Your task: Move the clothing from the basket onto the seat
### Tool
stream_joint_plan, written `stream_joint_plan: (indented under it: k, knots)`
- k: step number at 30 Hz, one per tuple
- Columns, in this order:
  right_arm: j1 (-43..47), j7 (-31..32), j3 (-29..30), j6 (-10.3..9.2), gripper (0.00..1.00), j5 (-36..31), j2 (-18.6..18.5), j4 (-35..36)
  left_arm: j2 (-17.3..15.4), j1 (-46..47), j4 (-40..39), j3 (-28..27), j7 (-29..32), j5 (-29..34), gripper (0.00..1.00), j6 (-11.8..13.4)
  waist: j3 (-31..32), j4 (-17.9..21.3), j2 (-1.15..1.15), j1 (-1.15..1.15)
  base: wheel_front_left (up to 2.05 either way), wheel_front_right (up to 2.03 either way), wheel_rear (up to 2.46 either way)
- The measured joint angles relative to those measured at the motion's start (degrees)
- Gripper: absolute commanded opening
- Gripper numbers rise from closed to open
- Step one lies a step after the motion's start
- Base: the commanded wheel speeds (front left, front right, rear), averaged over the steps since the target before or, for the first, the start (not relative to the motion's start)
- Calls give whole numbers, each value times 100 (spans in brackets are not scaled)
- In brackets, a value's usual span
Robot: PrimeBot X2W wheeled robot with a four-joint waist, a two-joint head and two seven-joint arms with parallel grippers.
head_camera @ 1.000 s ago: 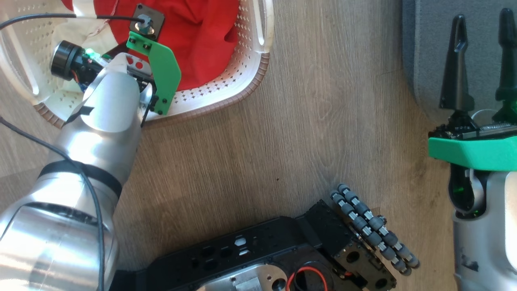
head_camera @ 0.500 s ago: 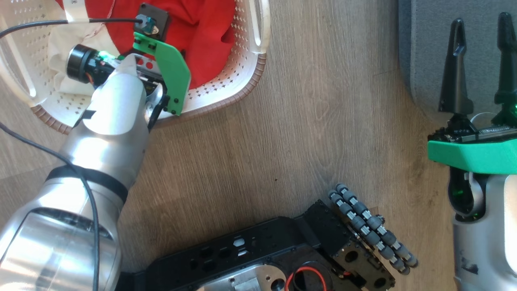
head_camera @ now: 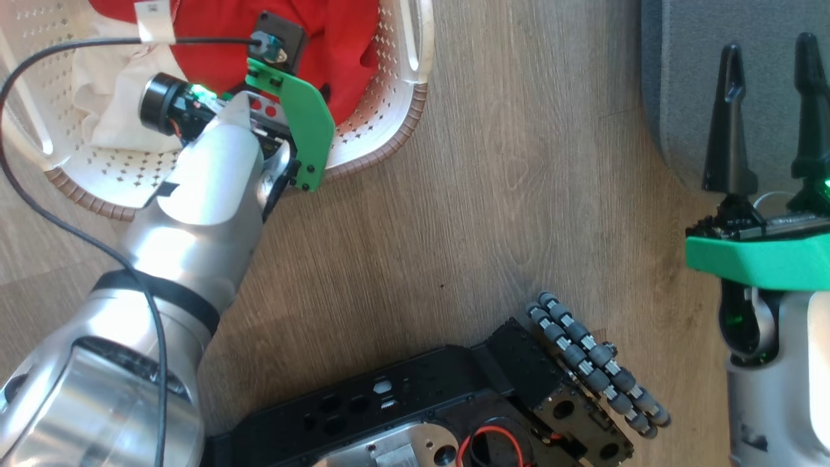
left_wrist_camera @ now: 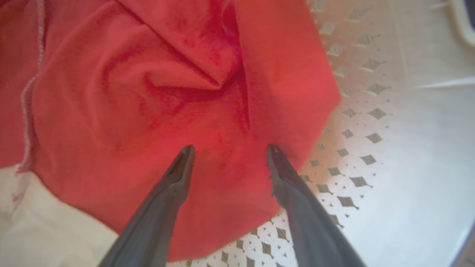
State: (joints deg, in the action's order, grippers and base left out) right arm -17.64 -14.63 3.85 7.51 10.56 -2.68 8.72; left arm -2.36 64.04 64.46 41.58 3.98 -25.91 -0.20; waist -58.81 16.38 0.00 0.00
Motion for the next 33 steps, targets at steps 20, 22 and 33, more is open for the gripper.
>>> stream_joint_plan:
  k: [20,22,33]
  knots:
    - [328,1,98,0,100,2,1,135,-10,36,224,1044,-163,-599,82,244,-49,19,0,0,0,0,0]
    - [328,1,99,0,100,2,1,137,-11,39,240,1114,-163,-654,48,249,-51,28,0,0,0,0,0]
    - [329,1,100,0,100,11,1,152,-12,53,303,1461,-212,-837,0,276,-73,-11,0,0,0,0,0]
